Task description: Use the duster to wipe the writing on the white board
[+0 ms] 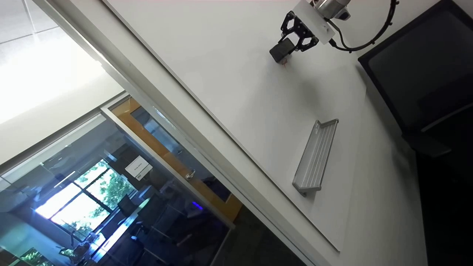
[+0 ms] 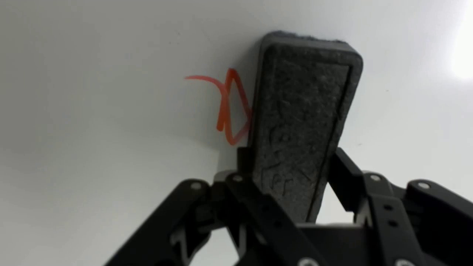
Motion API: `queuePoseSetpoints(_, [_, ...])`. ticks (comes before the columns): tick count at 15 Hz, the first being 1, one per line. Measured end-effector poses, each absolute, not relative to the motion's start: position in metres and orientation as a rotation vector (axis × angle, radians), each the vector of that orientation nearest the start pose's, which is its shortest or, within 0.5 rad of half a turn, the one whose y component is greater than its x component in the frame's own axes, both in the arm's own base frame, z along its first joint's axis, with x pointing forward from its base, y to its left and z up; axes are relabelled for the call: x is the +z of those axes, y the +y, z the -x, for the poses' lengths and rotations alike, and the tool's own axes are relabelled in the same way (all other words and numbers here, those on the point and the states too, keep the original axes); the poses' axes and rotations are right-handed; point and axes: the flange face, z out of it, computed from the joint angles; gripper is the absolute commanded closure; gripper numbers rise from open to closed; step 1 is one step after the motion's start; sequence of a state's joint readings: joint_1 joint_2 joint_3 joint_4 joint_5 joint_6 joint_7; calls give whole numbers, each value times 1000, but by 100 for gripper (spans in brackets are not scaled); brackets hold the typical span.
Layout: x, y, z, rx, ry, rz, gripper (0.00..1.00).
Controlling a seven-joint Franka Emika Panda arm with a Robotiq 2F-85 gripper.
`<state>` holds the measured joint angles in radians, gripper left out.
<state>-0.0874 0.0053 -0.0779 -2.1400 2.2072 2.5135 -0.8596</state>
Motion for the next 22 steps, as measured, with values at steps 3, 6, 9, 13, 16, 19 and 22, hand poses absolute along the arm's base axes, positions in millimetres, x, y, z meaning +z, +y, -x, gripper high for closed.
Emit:
queuePoseSetpoints(3, [417,-99,-556,-915,1039,1509,70])
queuePoseSetpoints(6, [402,-99,-555,-894,1058,1524,70])
queuePoseSetpoints(9, [386,-96,-554,-868,1076,1546,70])
queuePoseSetpoints(13, [367,-94,-553,-838,1088,1580,70])
queuePoseSetpoints(16, [356,-92,-553,-820,1092,1603,70])
queuePoseSetpoints(19, [353,-90,-552,-814,1094,1609,70])
queuePoseSetpoints(22, [358,-89,-549,-825,1088,1644,70])
